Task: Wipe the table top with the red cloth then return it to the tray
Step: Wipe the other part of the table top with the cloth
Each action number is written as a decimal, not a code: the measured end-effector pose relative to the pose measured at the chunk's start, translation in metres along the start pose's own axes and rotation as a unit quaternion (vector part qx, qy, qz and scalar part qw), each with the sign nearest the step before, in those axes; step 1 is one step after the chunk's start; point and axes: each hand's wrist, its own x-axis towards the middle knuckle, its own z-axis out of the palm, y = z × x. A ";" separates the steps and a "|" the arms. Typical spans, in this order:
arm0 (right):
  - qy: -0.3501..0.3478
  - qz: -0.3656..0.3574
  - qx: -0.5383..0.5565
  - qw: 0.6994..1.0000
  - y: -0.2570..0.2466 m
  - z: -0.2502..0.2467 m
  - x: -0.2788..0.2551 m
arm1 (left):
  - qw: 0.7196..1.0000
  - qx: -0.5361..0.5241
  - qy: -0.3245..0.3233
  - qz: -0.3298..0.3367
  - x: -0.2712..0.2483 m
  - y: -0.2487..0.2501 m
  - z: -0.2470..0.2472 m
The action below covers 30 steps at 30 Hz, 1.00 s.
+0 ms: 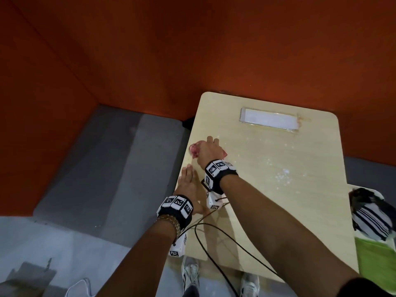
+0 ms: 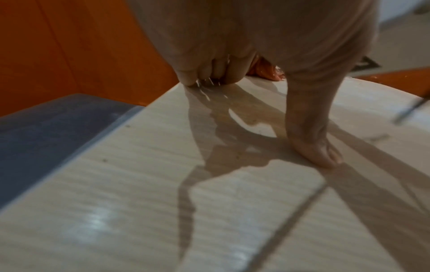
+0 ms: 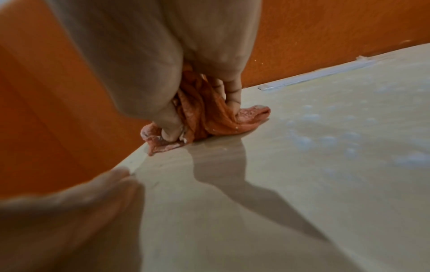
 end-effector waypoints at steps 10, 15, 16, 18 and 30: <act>0.016 -0.043 -0.013 0.999 0.008 0.012 -0.011 | 1.000 0.001 -0.022 -0.004 0.004 0.001 0.003; 0.002 -0.006 -0.013 1.000 0.003 -0.007 0.023 | 0.999 -0.032 -0.014 -0.003 0.003 -0.002 0.002; 0.002 0.000 -0.008 1.000 0.002 -0.006 0.016 | 1.000 -0.027 -0.014 -0.004 0.003 0.000 0.002; 0.000 -0.007 -0.003 1.000 0.004 0.005 -0.012 | 1.000 -0.006 -0.010 0.003 0.003 0.003 0.001; 0.001 0.004 -0.010 1.000 -0.002 -0.003 0.024 | 0.999 -0.047 -0.001 0.004 0.002 -0.003 0.004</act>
